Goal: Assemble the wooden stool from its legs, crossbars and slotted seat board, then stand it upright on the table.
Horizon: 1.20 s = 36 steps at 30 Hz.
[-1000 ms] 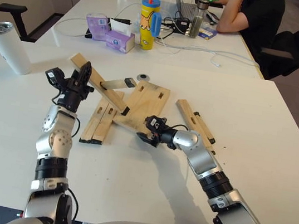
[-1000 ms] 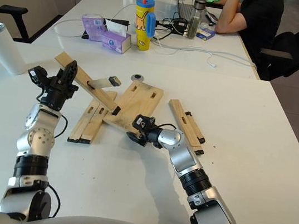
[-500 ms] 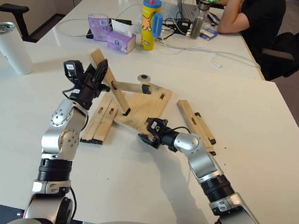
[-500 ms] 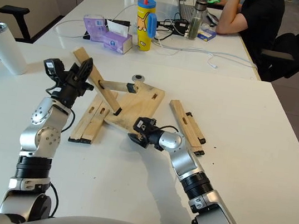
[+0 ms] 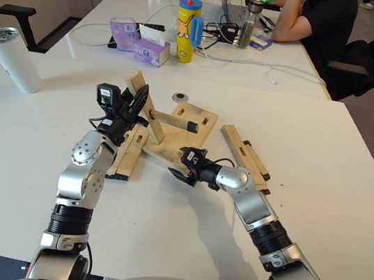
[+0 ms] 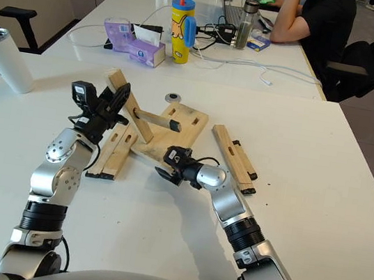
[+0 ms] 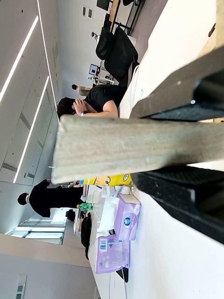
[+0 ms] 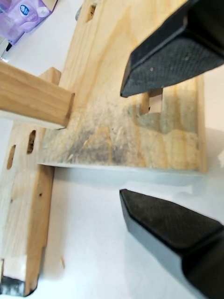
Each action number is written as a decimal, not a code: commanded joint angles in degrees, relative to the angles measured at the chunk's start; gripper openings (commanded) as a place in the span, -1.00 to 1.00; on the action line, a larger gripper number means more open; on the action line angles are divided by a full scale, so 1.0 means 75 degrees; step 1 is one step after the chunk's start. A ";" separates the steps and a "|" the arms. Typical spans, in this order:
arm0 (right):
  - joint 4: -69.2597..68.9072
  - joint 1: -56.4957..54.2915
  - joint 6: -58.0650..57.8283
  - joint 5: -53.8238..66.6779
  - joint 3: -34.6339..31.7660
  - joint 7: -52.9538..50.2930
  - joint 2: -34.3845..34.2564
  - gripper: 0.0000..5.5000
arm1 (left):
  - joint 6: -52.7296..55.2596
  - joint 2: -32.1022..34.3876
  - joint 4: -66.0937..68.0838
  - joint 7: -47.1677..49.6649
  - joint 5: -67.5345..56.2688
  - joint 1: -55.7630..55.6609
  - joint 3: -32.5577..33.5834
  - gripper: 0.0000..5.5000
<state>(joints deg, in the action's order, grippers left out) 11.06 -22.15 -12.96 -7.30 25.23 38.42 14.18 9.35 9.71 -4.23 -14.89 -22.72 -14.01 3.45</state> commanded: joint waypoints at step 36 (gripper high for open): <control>-0.0198 0.0175 -0.0272 0.0140 -0.0636 -0.0610 -0.0083 0.33 | 0.3085 0.2279 -0.0407 -0.1497 -0.1822 0.1812 0.1115 -0.24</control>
<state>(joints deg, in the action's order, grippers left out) 9.27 -21.11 -14.83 -5.82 21.08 34.83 13.75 30.69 24.13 -6.43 -24.36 -38.09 -1.12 13.86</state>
